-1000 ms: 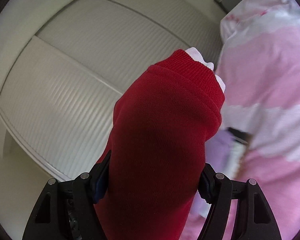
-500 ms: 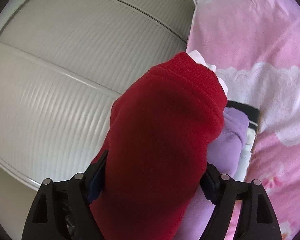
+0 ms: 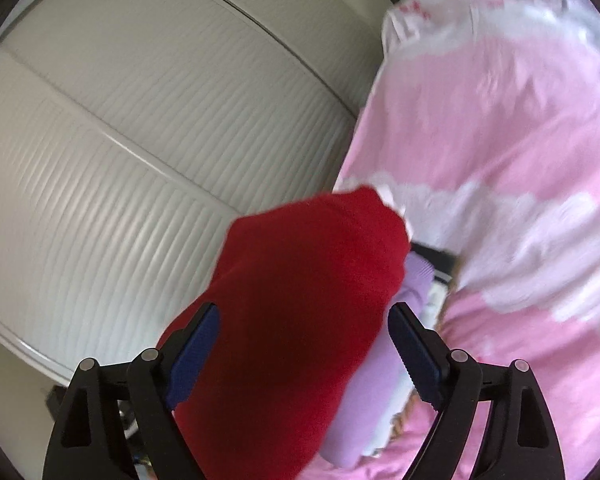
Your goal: Fold small clothes
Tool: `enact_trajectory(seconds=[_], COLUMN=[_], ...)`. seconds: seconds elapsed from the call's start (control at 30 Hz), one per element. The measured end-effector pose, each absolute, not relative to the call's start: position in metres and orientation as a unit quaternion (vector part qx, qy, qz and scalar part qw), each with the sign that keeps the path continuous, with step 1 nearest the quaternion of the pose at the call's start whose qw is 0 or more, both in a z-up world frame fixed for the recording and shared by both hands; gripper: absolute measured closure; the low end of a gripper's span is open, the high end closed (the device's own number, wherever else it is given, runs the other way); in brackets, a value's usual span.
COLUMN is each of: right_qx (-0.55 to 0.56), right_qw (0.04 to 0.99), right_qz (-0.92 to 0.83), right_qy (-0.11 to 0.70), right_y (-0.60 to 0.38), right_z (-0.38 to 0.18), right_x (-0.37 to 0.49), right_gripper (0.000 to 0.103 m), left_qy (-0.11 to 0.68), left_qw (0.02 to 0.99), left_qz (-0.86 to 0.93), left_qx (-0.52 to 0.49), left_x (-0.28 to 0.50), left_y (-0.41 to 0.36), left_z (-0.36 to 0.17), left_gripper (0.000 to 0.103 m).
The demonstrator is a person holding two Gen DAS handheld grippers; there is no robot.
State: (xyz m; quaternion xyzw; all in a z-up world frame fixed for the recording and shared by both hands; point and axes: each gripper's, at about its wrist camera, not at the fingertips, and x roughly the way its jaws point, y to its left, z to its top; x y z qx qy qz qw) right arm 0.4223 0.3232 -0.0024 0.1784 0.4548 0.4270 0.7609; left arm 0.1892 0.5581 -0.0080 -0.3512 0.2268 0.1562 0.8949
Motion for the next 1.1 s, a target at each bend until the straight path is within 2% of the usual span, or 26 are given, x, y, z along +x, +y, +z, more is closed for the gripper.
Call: enact_trajectory(seconds=[0.33,0.57,0.67,1.1], right_qx=[0.085,0.031,0.014,-0.015], right_qw=[0.825,0.874,0.891,0.957], right_qz=[0.426,0.388,0.364,0.178], right_qy=[0.361,0.291,0.270,0.228], right_y=[0.244,0.137,0.085,-0.127], right_z=[0.049,0.055,0.056,0.043], right_x=[0.319,0.228,0.190,0.057], right_gripper=[0.016,0.016,0.016,0.011], left_qy=[0.226,0.228,0.219,0.239], left_qw=[0.922,0.940,0.950,0.968], left_qz=[0.164,0.151,0.135,0.039], left_qx=[-0.268,-0.205,-0.177,-0.072], left_x=[0.132,0.079,0.055,0.012], left_y=[0.462,0.362,0.311,0.108], left_z=[0.021,0.032,0.035,0.017], left_gripper=[0.014,0.013,0.009,0.008])
